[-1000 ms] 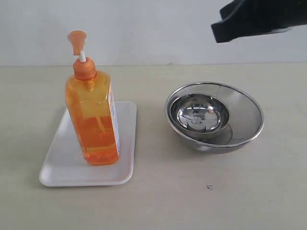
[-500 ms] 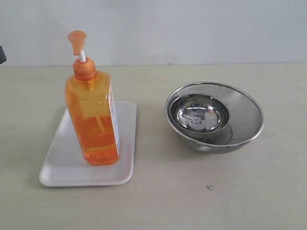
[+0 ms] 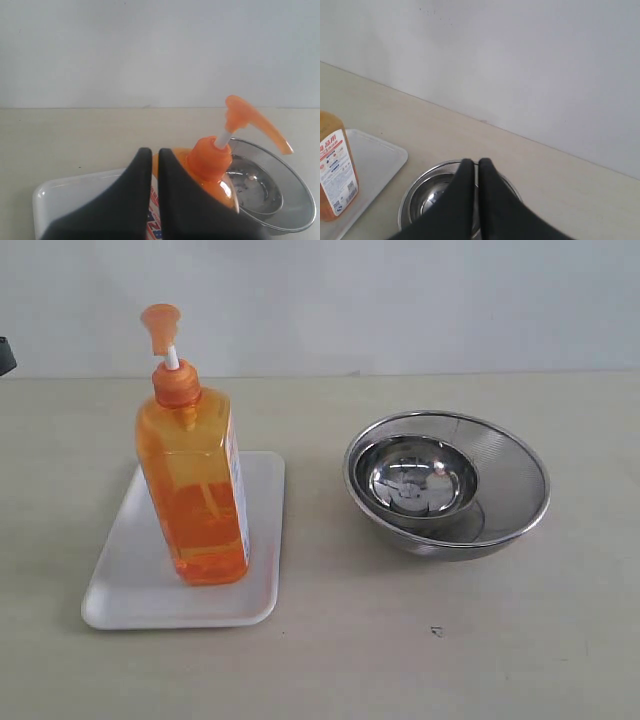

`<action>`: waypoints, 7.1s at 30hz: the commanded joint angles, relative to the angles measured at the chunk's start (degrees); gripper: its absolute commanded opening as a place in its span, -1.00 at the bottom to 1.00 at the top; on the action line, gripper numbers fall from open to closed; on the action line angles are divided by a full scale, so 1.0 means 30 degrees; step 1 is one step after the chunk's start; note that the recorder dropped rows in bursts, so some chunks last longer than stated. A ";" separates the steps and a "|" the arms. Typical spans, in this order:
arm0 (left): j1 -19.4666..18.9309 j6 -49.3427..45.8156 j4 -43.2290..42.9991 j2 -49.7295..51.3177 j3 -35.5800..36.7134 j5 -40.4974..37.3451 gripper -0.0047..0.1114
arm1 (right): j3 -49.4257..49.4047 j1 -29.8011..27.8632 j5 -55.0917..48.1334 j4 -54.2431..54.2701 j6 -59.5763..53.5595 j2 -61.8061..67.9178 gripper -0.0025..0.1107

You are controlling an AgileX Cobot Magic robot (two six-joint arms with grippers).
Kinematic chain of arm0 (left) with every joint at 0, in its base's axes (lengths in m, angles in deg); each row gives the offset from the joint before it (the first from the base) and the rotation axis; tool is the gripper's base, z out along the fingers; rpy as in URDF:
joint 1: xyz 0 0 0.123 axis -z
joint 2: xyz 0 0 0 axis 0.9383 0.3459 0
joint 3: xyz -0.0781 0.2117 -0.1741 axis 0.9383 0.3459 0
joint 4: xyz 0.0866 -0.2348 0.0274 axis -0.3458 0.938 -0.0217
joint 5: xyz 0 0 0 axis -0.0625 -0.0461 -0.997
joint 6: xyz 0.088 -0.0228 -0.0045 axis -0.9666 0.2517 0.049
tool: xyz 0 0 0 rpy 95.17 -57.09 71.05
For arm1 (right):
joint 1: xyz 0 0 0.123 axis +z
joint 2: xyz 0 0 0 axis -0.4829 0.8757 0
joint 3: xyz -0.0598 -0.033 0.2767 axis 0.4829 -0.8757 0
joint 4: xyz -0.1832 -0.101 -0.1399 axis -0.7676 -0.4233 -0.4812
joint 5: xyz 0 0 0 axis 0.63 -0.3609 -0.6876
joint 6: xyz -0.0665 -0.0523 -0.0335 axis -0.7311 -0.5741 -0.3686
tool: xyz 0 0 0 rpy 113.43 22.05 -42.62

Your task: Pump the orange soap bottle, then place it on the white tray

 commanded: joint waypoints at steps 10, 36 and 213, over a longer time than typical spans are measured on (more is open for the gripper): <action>-0.0028 0.0100 0.0069 -0.0087 0.0051 0.0105 -0.84 | -0.0089 -0.0053 -0.0146 -0.0173 0.0023 -0.0893 -0.96; -0.0028 0.0100 0.0069 -0.0087 0.0051 0.0105 -0.84 | -1.6158 -0.7387 0.8003 0.0932 0.2247 -1.4018 -0.96; 0.3079 -2.8971 3.1014 -1.8117 0.9560 -1.9010 -0.84 | -1.6920 -0.8492 0.3217 0.5283 -0.2513 -1.4018 -0.96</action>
